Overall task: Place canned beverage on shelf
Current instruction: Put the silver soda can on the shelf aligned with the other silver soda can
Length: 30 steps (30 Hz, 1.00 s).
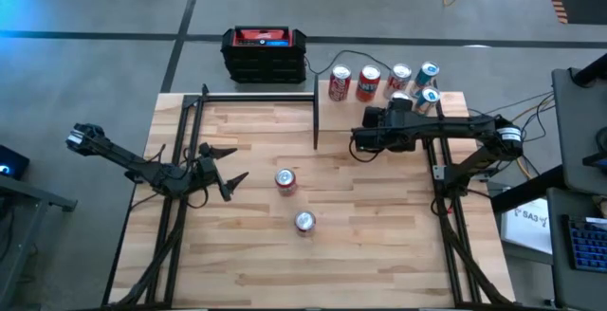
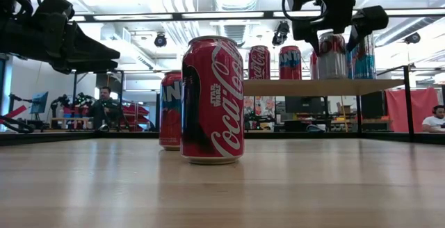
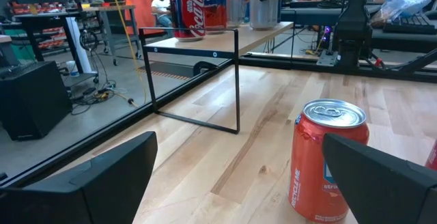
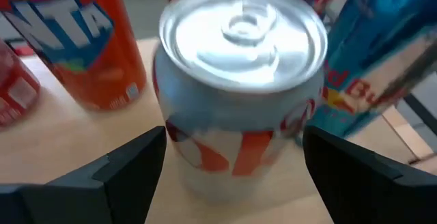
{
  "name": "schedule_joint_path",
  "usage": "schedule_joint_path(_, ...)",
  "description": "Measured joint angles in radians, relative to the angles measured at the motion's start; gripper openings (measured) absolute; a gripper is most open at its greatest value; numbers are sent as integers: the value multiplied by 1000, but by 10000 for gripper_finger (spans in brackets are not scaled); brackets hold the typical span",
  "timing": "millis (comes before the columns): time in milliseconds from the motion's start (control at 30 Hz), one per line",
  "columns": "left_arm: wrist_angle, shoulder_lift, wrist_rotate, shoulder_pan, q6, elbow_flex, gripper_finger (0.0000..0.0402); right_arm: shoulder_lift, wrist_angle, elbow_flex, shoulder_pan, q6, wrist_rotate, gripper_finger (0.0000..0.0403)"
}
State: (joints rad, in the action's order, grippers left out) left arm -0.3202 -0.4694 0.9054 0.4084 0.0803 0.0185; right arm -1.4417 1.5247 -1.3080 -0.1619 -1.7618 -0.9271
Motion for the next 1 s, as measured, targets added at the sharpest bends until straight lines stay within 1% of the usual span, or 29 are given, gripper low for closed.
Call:
schedule_joint_path(267,0,0,0,0,0,0,400,0,17,-13,0,6,158,325)
schedule_joint_path(367,0,0,0,0,0,0,400,1,17,-15,0,8,201,325)
schedule_joint_path(500,0,0,0,0,0,0,400,1,17,-16,0,23,209,325)
schedule_joint_path(600,0,0,0,0,0,0,400,1,19,-16,0,32,250,325)
schedule_joint_path(767,0,0,0,0,0,0,400,1,46,-16,0,14,283,325)
schedule_joint_path(1000,0,0,0,0,0,0,400,2,46,-16,-10,8,270,325)
